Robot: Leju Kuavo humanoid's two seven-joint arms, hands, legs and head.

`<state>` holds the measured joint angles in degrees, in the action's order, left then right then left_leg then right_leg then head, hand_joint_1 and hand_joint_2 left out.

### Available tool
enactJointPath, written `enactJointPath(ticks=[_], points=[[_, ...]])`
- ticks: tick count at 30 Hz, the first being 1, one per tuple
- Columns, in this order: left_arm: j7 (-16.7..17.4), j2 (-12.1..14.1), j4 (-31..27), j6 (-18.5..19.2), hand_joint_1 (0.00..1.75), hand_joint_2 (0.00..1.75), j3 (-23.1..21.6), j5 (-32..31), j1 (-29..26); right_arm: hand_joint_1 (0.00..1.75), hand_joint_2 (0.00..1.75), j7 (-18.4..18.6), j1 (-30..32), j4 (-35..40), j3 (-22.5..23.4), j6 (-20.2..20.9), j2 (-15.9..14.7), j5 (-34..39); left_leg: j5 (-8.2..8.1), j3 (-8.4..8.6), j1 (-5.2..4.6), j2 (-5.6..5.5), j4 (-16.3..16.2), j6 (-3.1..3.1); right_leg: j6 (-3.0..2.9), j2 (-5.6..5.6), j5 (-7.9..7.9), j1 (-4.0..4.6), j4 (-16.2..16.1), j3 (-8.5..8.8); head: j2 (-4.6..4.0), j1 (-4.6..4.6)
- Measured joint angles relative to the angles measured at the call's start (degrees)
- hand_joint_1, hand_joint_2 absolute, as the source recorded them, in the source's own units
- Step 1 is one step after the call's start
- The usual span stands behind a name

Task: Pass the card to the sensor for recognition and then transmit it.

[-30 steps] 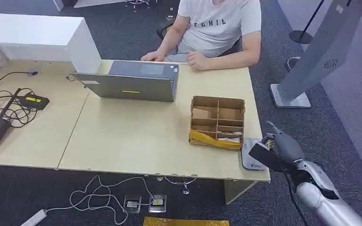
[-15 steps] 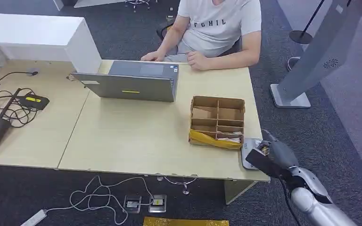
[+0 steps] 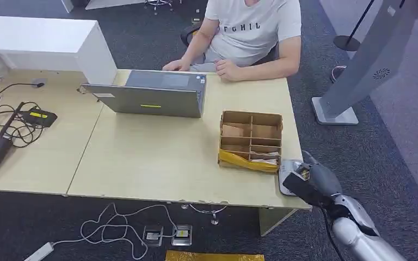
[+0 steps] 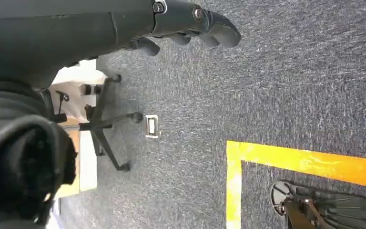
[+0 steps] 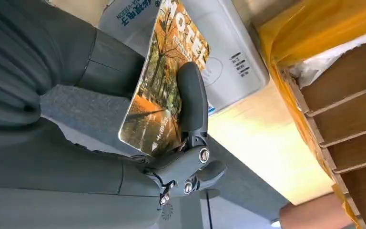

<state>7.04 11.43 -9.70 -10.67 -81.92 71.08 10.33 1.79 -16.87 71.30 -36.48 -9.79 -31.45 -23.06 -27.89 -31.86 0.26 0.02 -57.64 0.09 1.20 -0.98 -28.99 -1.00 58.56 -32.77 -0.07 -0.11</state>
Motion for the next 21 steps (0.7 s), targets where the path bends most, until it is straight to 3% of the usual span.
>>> enactJointPath(ticks=[12, 21], points=[[-0.2, -0.2, 0.0, 0.1, 0.00, 0.00, 0.0, 0.0, 0.0, 1.75, 1.75, 0.8, -1.5, 0.2, 0.0, -0.3, 0.6, -0.1, 0.00, 0.00, 0.00, 0.02, 0.0, 0.00, 0.00, 0.01, 0.02, 0.00, 0.0, 0.01, 0.00, 0.00], [-1.2, -0.1, 0.0, 1.7, 0.00, 0.00, -0.1, -1.5, 0.0, 1.75, 1.75, 3.6, -11.5, 7.6, 3.6, 6.6, -1.2, -4.6, 0.03, 0.01, -0.01, 0.06, 0.0, -0.02, -0.01, 0.03, 0.04, -0.01, 0.0, -0.01, 0.00, 0.00]])
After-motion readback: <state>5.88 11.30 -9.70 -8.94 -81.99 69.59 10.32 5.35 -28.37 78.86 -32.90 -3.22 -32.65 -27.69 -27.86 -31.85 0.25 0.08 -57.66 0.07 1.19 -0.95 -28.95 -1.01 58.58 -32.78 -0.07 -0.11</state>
